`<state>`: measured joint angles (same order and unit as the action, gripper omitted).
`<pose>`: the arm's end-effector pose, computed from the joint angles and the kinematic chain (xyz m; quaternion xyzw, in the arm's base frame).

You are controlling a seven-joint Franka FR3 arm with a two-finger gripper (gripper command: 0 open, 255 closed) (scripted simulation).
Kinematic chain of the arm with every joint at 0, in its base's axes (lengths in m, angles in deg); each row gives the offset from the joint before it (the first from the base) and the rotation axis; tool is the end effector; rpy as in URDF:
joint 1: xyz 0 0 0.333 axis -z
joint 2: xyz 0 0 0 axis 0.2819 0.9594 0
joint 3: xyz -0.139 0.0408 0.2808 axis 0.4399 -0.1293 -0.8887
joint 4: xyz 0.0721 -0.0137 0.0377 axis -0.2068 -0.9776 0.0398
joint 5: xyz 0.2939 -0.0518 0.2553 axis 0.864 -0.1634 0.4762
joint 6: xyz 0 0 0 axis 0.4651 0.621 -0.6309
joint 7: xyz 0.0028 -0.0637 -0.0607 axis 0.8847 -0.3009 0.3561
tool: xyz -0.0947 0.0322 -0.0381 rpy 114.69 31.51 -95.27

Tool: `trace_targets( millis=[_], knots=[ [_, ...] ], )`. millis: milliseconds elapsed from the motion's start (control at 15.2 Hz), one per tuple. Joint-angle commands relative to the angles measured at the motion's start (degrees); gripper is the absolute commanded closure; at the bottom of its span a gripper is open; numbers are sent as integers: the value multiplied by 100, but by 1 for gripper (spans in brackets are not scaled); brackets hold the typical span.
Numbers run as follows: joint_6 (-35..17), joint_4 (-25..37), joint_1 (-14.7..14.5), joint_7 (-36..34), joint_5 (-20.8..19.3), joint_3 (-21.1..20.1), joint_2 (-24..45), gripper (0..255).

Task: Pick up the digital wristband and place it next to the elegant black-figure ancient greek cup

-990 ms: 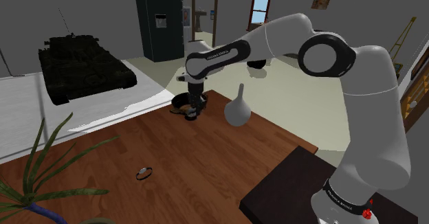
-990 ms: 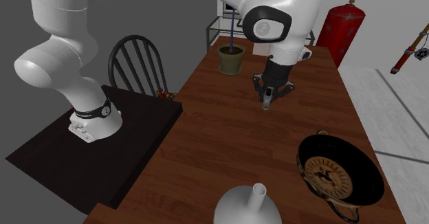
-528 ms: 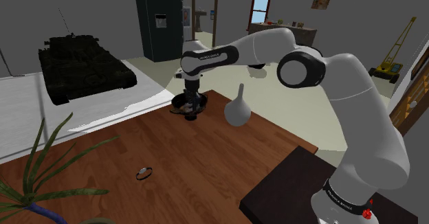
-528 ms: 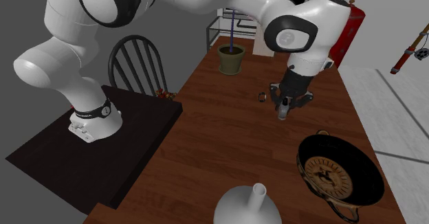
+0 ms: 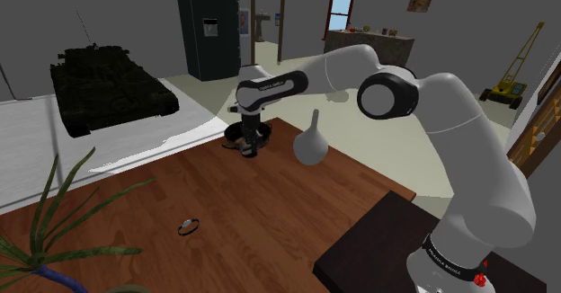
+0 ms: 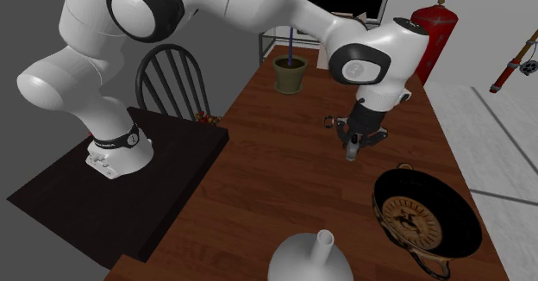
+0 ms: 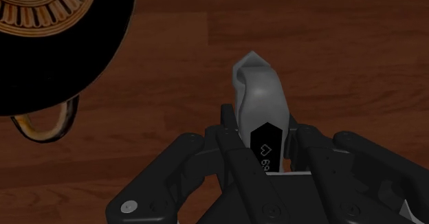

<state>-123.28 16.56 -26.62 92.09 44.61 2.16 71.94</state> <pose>0.7233 0.1603 0.2876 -0.7044 -0.7084 0.0143 0.0429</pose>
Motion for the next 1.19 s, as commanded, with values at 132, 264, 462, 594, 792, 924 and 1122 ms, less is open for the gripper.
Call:
trace_targets(
  millis=[132, 264, 462, 594, 792, 924, 1122],
  knots=[
    [-228, -117, 5, 16, 0, 3, 110, 255],
    [-330, -140, 4, 21, -1, 4, 189, 255],
    [-480, -168, 2, 27, -2, 6, 311, 255],
    [-577, -181, 1, 31, -3, 8, 395, 255],
    [-716, -183, -1, 37, -5, 10, 532, 255],
    [-804, -176, -3, 41, -6, 11, 627, 255],
    [-931, -152, -5, 47, -7, 14, 778, 255]
  ],
)
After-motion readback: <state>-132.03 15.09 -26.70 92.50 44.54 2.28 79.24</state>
